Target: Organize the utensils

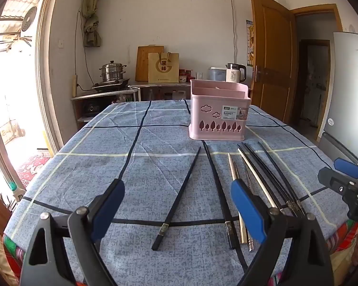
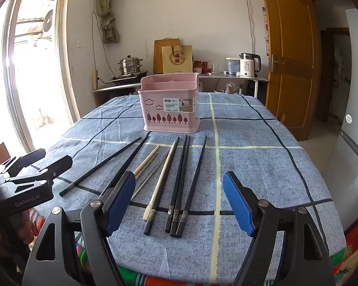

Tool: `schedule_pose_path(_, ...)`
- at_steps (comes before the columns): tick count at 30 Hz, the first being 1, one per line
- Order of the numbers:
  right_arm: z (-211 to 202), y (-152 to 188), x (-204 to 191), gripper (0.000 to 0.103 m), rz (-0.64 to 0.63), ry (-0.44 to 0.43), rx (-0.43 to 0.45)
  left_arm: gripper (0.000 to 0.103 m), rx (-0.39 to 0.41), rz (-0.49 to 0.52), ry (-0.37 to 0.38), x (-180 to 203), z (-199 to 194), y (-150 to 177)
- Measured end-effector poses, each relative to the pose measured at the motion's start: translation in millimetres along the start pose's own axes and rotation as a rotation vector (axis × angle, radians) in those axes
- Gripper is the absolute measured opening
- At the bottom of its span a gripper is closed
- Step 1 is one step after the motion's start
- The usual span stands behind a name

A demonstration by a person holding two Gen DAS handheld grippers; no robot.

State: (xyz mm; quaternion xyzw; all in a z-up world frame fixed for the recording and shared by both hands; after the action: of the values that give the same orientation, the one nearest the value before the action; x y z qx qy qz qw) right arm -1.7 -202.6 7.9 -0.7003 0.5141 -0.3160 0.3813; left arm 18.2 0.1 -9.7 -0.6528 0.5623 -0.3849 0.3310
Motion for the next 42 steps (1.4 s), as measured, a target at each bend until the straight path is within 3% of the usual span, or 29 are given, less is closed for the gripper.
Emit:
schedule_pose_path(13,-5.9,-0.3,0.3,0.076,-0.002,0.007,0.003,0.092,0.036,0.003,-0.002,4.4,-6.3,-0.4)
schedule_pose_path(42,-8.4,-3.2,2.2,0.076,0.0,0.015,0.012,0.092,0.032,0.002,0.005,5.7,-9.6,-1.4)
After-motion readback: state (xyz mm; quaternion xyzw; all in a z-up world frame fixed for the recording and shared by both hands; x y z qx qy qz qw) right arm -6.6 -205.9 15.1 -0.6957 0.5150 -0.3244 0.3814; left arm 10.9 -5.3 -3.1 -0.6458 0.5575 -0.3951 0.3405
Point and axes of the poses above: each gripper's, at about its wrist camera, not at the fingertips, and z roughly the way its jaws point, x to its right, y to its underside, the point moved 2 cm from there along z, roughly the way its jaws point, and after that the axes turned 7 degrees about -z, right-handed, at the moved point
